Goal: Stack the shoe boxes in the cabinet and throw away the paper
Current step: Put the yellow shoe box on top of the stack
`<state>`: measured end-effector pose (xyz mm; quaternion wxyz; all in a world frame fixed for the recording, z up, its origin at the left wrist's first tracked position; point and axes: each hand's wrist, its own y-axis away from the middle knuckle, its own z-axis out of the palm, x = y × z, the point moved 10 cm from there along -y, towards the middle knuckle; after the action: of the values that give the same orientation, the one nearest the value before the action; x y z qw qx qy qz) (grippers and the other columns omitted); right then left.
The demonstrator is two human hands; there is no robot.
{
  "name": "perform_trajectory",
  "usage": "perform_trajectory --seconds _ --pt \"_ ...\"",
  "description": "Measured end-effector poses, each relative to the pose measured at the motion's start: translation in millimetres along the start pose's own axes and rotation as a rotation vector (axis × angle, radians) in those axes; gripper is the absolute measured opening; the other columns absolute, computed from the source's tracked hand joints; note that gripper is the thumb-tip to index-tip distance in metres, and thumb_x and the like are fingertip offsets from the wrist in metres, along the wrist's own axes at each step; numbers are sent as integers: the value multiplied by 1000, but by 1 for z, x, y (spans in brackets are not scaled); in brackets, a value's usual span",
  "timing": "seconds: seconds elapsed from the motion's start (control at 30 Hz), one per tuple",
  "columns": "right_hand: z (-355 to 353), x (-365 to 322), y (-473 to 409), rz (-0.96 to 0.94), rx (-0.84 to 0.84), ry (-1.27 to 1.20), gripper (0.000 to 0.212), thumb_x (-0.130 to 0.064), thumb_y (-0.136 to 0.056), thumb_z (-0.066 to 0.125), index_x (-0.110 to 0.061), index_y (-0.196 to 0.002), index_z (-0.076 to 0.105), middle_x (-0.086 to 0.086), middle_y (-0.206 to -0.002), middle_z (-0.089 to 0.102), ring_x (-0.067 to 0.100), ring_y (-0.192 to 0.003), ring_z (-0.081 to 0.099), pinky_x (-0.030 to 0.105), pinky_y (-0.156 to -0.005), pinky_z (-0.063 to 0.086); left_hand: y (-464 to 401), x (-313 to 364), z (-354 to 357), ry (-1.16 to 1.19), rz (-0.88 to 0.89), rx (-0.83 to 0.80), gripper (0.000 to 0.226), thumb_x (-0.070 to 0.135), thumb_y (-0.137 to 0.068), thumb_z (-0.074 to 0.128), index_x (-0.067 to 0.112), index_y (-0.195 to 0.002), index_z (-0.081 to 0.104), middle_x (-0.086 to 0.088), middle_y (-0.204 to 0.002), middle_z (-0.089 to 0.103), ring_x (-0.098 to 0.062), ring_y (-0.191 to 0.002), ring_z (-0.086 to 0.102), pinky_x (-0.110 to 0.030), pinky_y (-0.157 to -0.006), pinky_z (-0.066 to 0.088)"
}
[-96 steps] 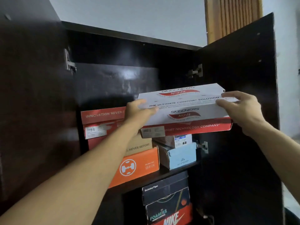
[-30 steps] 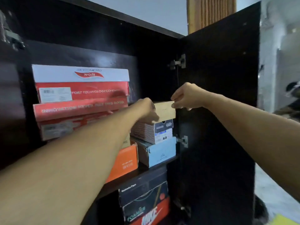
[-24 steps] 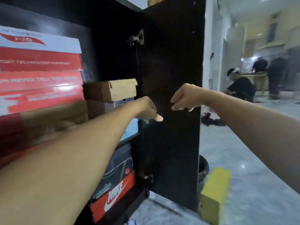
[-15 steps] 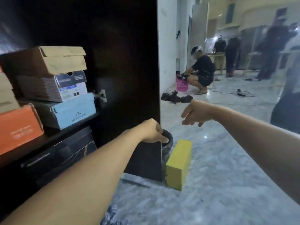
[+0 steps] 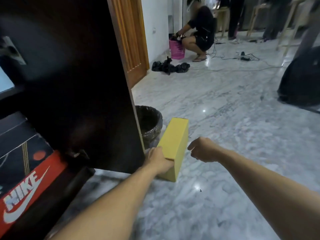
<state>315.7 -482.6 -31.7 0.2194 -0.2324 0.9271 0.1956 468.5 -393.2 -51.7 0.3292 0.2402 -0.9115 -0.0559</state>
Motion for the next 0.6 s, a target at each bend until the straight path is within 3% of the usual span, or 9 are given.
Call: perform_trajectory --seconds 0.07,0.17,0.23,0.3,0.4,0.53,0.6 --pt "22 5 -18 -31 -9 -15 34 -13 -89 59 -15 -122 65 8 -118 67 22 -105 62 27 -88 48 -15 -6 7 14 -22 22 57 37 -66 65 19 -120 56 -6 -121 57 -29 -116 53 -43 -90 53" --pt "48 6 -40 -57 -16 -60 42 -15 -90 59 -15 -132 57 8 -131 62 21 -120 57 30 -99 46 -37 -23 20 64 -74 -15 62 19 -80 59 19 -138 37 -9 -154 25 -29 -144 20 -45 -110 35" --pt "59 4 -51 -65 -1 -88 48 -14 -91 58 -16 -138 51 9 -137 56 22 -126 53 29 -100 43 -50 -36 27 58 -104 -29 69 14 -82 55 17 -145 26 -8 -159 11 -29 -146 14 -47 -111 32" --pt "68 1 -57 -82 10 -104 52 -14 -92 56 -18 -143 46 6 -144 51 23 -131 48 28 -101 40 -59 -43 31 76 -121 -22 69 10 -83 52 13 -146 24 -9 -154 21 -30 -140 26 -43 -108 36" --pt "80 6 -64 -63 4 -128 58 -20 -95 55 -15 -149 34 6 -149 44 25 -135 43 29 -105 35 -64 -51 41 194 -171 -29 54 4 -87 45 12 -139 31 -8 -138 42 -28 -122 44 -32 -88 41" --pt "82 24 -66 45 59 -291 67 -24 -94 56 -11 -152 25 14 -145 47 31 -130 47 39 -105 40 -65 -51 56 327 -181 3 55 3 -80 50 15 -132 39 -7 -130 50 -28 -116 51 -34 -86 48" --pt "74 43 -63 123 147 -404 66 -24 -92 58 -11 -150 30 13 -145 47 31 -130 47 46 -104 42 -61 -43 74 450 -178 -50 42 -3 -77 54 18 -113 49 -6 -104 60 -24 -97 57 -27 -68 46"
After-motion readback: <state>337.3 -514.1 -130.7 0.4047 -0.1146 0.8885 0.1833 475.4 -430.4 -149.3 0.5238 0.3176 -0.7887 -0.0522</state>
